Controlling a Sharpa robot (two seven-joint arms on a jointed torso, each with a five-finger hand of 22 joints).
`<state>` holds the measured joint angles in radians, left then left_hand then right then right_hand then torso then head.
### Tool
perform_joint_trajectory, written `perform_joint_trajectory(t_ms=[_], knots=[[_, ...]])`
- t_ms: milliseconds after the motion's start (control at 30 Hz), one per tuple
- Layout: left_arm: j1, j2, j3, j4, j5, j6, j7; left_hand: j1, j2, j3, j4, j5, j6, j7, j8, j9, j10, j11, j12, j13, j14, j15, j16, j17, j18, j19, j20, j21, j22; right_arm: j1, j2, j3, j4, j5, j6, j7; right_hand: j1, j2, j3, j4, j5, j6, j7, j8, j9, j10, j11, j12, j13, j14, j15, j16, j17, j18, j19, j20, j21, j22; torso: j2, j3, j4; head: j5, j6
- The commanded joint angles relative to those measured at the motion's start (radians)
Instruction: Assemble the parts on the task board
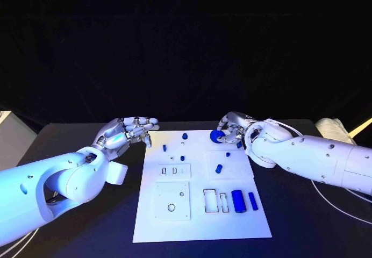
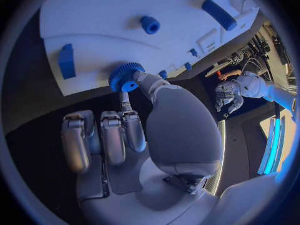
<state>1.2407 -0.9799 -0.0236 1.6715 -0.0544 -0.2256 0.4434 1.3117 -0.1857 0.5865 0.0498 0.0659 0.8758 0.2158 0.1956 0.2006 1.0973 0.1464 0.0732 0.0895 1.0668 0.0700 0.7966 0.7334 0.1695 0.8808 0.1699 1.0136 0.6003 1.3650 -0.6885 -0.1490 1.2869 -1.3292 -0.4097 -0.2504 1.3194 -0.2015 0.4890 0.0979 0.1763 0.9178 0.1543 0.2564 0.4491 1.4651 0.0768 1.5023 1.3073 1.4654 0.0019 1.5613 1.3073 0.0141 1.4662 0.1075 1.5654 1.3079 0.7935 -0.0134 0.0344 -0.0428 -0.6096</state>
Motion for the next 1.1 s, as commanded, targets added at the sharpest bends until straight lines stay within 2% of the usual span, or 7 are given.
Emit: perform_joint_trajectory(t_ms=[33, 200, 367, 467, 633, 700, 1100], knots=[[0.001, 0.002, 0.001, 0.002, 0.015, 0.024, 0.003, -0.003, 0.006, 0.005, 0.000, -0.005, -0.005, -0.002, 0.001, 0.001, -0.001, 0.000, 0.004, 0.002, -0.007, 0.002, 0.004, 0.000, 0.015, -0.008, 0.000, 0.005, 0.001, 0.007, -0.004, 0.004, 0.048, -0.090, -0.065, 0.022, -0.008, 0.001, 0.007, -0.001, 0.002, 0.011, -0.006, 0.005, 0.010, 0.021, -0.009, 0.005, 0.176, 0.101, -0.005, 0.003, 0.242, -0.014, 0.105, -0.004, 0.005, 0.263, 0.000, -0.0018, 0.0006, -0.001, 0.003], [0.001, 0.003, 0.001, 0.003, 0.016, 0.026, 0.002, -0.002, 0.006, 0.005, 0.000, -0.005, -0.005, -0.002, 0.001, 0.001, -0.001, 0.000, 0.004, 0.002, -0.007, 0.002, 0.004, 0.000, 0.015, -0.008, 0.000, 0.005, 0.001, 0.011, 0.009, 0.007, 0.104, -0.132, -0.073, 0.021, -0.007, -0.001, 0.009, -0.004, 0.003, 0.011, -0.007, 0.005, 0.010, 0.022, -0.010, 0.006, 0.178, 0.101, -0.006, 0.003, 0.242, -0.014, 0.105, -0.005, 0.005, 0.263, 0.001, -0.0021, 0.0031, 0.001, 0.004], [0.001, 0.003, 0.001, 0.005, 0.016, 0.026, 0.002, -0.002, 0.006, 0.005, 0.000, -0.005, -0.005, -0.002, 0.001, 0.001, -0.001, 0.000, 0.004, 0.002, -0.007, 0.002, 0.004, 0.000, 0.015, -0.008, 0.000, 0.005, 0.001, 0.009, 0.046, 0.007, 0.121, -0.143, -0.077, 0.031, -0.006, -0.002, 0.010, -0.005, 0.005, 0.011, -0.007, 0.004, 0.010, 0.023, -0.010, 0.006, 0.178, 0.101, -0.006, 0.003, 0.242, -0.014, 0.105, -0.006, 0.005, 0.263, 0.003, -0.0037, 0.0036, 0.003, 0.005], [0.001, 0.005, 0.001, 0.006, 0.016, 0.027, 0.002, -0.002, 0.006, 0.005, 0.000, -0.005, -0.005, -0.002, 0.001, 0.001, -0.001, 0.000, 0.004, 0.002, -0.007, 0.002, 0.004, 0.000, 0.015, -0.008, 0.000, 0.005, 0.001, 0.003, 0.075, 0.007, 0.111, -0.146, -0.079, 0.037, -0.007, -0.002, 0.011, -0.005, 0.006, 0.011, -0.007, 0.004, 0.009, 0.023, -0.010, 0.006, 0.178, 0.101, -0.007, 0.003, 0.242, -0.014, 0.105, -0.006, 0.005, 0.263, 0.002, -0.0038, 0.0032, 0.007, 0.004], [0.001, 0.007, 0.001, 0.007, 0.015, 0.027, 0.002, -0.002, 0.006, 0.005, 0.000, -0.005, -0.005, -0.002, 0.001, 0.001, -0.001, 0.000, 0.004, 0.002, -0.007, 0.002, 0.004, 0.000, 0.015, -0.008, 0.000, 0.005, 0.001, -0.008, 0.114, 0.006, 0.084, -0.153, -0.071, 0.038, -0.007, -0.003, 0.013, -0.005, 0.010, 0.009, -0.007, 0.003, 0.009, 0.023, -0.010, 0.006, 0.178, 0.101, -0.007, 0.003, 0.242, -0.014, 0.105, -0.007, 0.005, 0.263, 0.004, -0.0006, 0.0042, 0.012, 0.002], [0.001, 0.007, 0.001, 0.007, 0.015, 0.027, 0.002, -0.002, 0.006, 0.005, 0.000, -0.005, -0.005, -0.002, 0.001, 0.001, -0.001, 0.000, 0.004, 0.002, -0.007, 0.002, 0.004, 0.000, 0.015, -0.008, 0.000, 0.005, 0.001, -0.012, 0.130, 0.005, 0.067, -0.155, -0.063, 0.035, -0.007, -0.003, 0.013, -0.005, 0.010, 0.009, -0.007, 0.003, 0.009, 0.023, -0.010, 0.006, 0.178, 0.101, -0.007, 0.003, 0.242, -0.014, 0.105, -0.007, 0.005, 0.263, 0.004, -0.0021, 0.0059, 0.010, 0.001], [0.001, 0.010, 0.001, 0.005, 0.014, 0.028, 0.002, -0.002, 0.006, 0.005, 0.000, -0.005, -0.005, -0.002, 0.001, 0.001, -0.001, 0.000, 0.004, 0.002, -0.007, 0.002, 0.004, 0.000, 0.015, -0.008, 0.000, 0.005, 0.001, -0.030, 0.194, 0.001, -0.013, -0.163, -0.028, 0.028, -0.007, -0.004, 0.015, -0.007, 0.013, 0.007, -0.006, 0.001, 0.008, 0.022, -0.010, 0.005, 0.177, 0.101, -0.007, 0.003, 0.242, -0.014, 0.105, -0.007, 0.005, 0.263, 0.004, 0.0009, 0.0023, 0.017, -0.004]])
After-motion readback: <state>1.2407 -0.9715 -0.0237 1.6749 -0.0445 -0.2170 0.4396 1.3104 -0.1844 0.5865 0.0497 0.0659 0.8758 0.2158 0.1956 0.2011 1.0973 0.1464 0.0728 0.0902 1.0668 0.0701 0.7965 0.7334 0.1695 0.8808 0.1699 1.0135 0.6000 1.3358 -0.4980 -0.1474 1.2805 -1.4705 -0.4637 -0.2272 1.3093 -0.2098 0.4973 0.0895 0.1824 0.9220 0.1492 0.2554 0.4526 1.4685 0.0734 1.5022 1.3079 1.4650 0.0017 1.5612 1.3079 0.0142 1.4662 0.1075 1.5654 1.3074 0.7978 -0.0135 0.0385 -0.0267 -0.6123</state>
